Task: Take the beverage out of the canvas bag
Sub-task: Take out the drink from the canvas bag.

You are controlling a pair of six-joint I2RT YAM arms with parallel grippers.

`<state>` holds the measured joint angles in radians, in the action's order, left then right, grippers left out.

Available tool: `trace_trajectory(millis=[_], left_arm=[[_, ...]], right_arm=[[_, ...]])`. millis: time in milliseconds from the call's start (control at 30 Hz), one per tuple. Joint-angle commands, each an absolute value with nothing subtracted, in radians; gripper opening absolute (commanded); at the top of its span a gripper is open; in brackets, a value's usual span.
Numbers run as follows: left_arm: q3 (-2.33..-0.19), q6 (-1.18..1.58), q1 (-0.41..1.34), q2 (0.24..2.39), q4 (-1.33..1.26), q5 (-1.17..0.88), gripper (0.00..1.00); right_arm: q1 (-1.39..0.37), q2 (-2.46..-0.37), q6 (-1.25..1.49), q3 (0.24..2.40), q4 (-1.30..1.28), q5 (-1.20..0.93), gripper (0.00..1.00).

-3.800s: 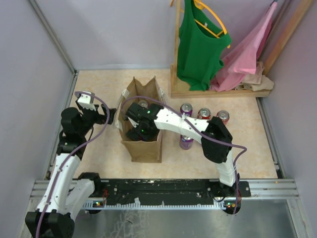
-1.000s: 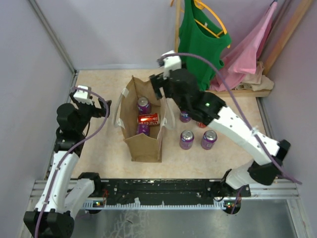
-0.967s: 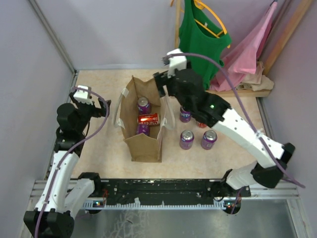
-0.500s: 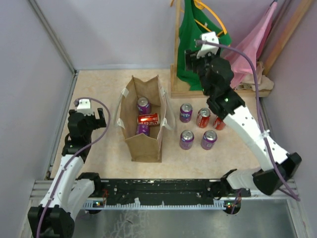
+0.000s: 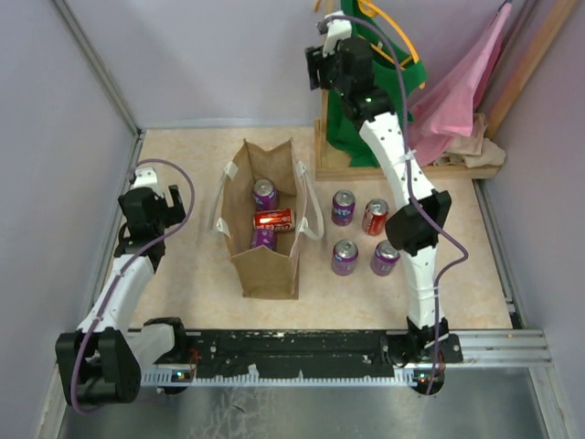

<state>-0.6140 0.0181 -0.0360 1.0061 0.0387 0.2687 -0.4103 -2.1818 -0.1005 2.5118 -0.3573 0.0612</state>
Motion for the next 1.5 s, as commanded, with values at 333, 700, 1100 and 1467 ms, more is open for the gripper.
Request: trace_trajectory(millis=[333,700,1100,1467], left_arm=[[-0.738,-0.158,-0.044,1.017,0.019,0.142,1.0],[-0.669,-0.044,-0.044,0.782,0.08,0.069,1.0],[-0.606,-0.132,-0.041,0.623,0.109,-0.025,1.0],[-0.602,-0.098,-0.041,0.665,0.094,-0.094,1.0]], right_arm=[[-0.585,-1.938,-0.091,2.252,-0.448,0.165,0.64],[-0.845,-1.796,0.123,2.196,-0.677,0.372,0.64],[-1.003,-1.805,0.332,1.982,-0.769,0.37,0.67],[-1.011,-1.983,0.386,2.032,-0.861,0.433,0.95]])
